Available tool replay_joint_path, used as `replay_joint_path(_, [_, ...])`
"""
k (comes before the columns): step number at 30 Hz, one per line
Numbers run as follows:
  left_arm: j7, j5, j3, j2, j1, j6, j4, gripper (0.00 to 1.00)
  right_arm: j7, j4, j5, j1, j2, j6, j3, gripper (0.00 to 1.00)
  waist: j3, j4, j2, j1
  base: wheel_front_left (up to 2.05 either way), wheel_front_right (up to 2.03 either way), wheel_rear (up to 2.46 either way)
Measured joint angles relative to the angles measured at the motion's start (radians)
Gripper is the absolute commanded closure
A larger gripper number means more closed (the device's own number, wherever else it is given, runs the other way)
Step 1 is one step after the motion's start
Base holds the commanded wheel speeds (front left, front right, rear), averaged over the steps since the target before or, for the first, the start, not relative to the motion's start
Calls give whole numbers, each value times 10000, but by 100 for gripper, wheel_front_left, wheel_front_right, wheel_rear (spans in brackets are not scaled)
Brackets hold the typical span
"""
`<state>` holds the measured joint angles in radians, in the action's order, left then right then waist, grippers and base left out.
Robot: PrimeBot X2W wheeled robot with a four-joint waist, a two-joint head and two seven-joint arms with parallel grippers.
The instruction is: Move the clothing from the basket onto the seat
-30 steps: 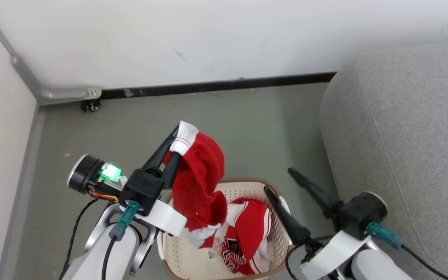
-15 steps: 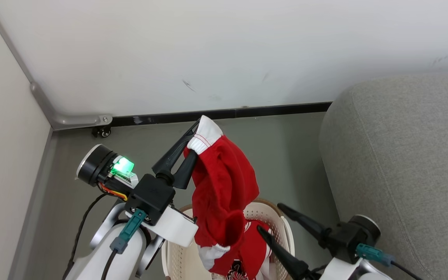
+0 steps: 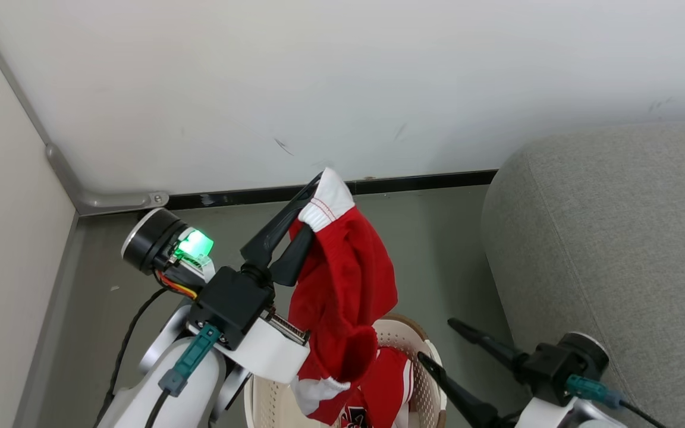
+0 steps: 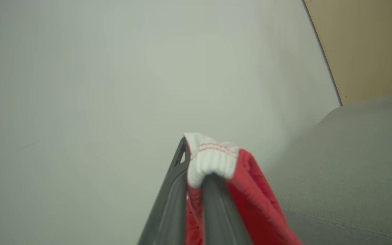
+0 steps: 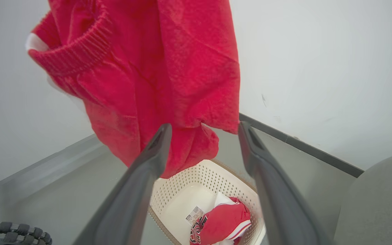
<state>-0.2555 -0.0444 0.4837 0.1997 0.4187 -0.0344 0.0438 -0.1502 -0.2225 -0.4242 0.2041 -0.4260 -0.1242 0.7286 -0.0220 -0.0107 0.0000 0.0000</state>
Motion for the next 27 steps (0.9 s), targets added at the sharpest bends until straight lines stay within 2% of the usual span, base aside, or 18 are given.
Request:
replay_joint_path(14, [0, -481, 261, -362, 294, -376, -431, 100, -274, 121, 945, 635, -130, -2, -6, 0, 108, 15, 0, 0, 0, 0, 0])
replay_joint_path(21, [0, -602, 407, -462, 295, -453, -431, 100, -447, 71, 1151, 810, 188, -4, 336, 0, 146, 95, 0, 0, 0, 0, 0])
replay_joint_path(27, [0, -681, 656, -516, 296, -552, -426, 100, -663, -184, 1684, 1102, 314, -4, -19, 0, 173, 171, 0, 0, 0, 0, 0])
